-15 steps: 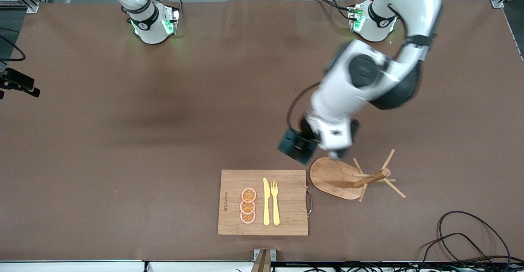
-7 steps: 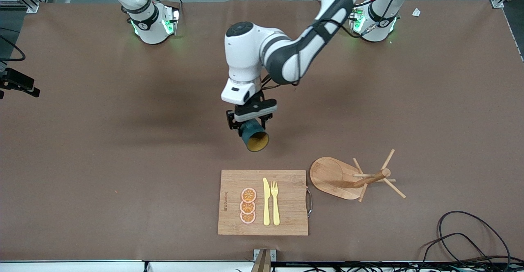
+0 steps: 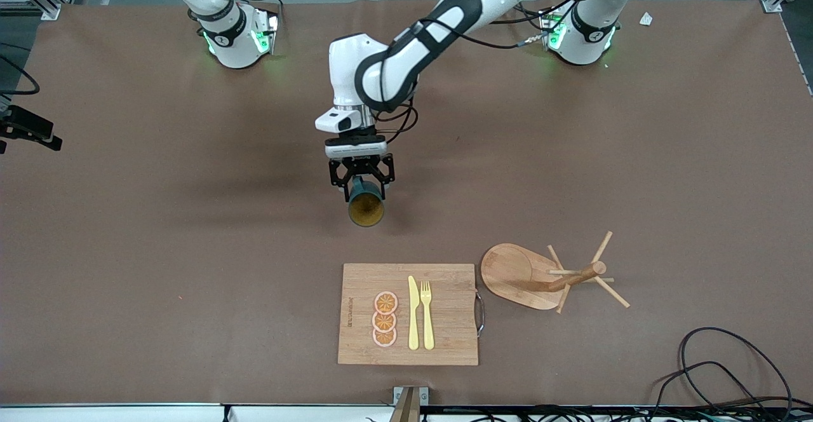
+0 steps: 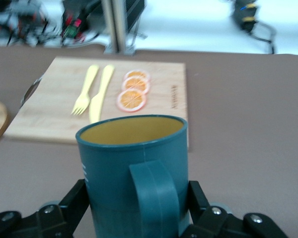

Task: Transfer cup from left to right arm and place
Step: 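Lift the teal mug off the stand and carry it toward the table middle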

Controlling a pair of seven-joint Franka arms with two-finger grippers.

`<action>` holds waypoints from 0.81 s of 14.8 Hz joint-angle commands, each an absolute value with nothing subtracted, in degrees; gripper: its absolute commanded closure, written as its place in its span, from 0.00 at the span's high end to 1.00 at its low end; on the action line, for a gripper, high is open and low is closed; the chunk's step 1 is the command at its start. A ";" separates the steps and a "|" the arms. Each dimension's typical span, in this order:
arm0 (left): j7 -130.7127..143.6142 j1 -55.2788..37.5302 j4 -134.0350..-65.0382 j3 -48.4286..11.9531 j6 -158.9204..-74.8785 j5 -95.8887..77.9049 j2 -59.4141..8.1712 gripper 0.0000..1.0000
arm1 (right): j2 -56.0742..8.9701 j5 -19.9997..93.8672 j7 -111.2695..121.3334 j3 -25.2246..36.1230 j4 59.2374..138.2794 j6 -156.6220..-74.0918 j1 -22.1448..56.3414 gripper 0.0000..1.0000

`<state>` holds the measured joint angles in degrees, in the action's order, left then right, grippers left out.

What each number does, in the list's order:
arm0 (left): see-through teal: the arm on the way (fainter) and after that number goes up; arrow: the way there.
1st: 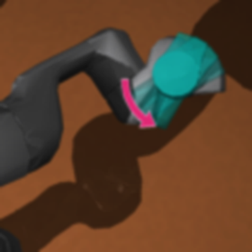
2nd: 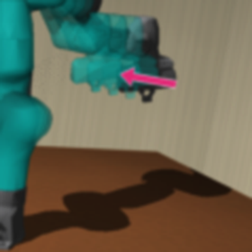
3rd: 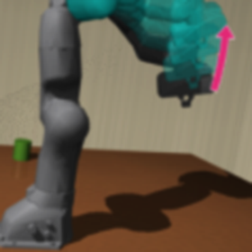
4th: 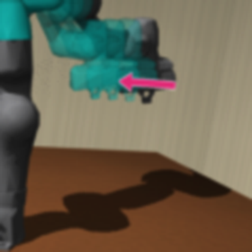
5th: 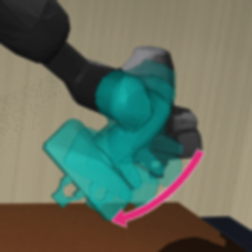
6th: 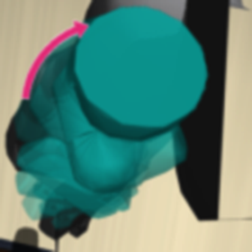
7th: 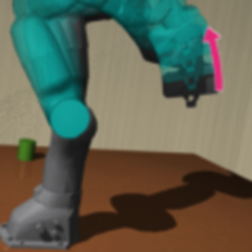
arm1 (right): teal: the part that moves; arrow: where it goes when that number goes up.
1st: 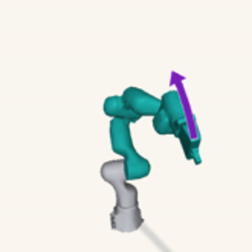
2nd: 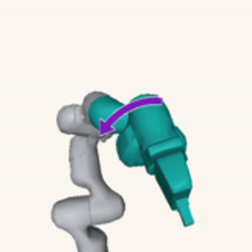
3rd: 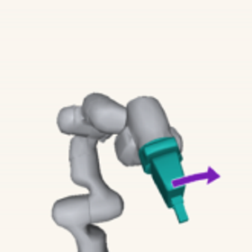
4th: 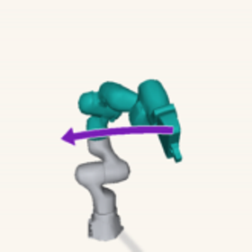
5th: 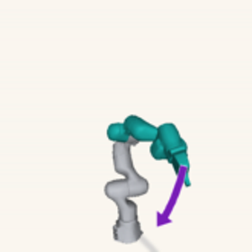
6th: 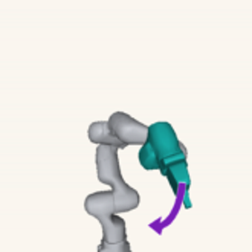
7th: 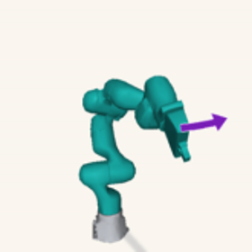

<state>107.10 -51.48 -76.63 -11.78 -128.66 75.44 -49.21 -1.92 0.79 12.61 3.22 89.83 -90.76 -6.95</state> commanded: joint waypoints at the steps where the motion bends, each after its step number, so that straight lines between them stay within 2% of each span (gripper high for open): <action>1: 112.92 -53.87 -75.50 -11.08 -129.20 86.36 -52.81 0.52 | -1.32 0.53 13.36 2.72 90.18 -90.70 -7.73 1.00; 5: 115.93 -57.29 -71.73 -11.07 -128.15 89.30 -56.77 0.52 | -1.32 0.53 13.36 2.72 90.18 -90.70 -7.65 1.00; 6: 116.45 -58.52 -70.33 -10.55 -125.71 89.30 -58.26 0.52 | -1.32 0.53 13.36 2.72 90.18 -90.70 -7.73 1.00; 8: 120.74 -61.86 -67.51 -8.71 -121.83 89.30 -61.42 0.52 | -1.32 0.53 13.36 2.72 90.18 -90.70 -7.73 1.00; 12: 126.12 -66.70 -68.03 -3.52 -116.48 89.30 -63.54 0.52 | -1.41 0.53 13.36 2.72 90.35 -90.70 -7.73 1.00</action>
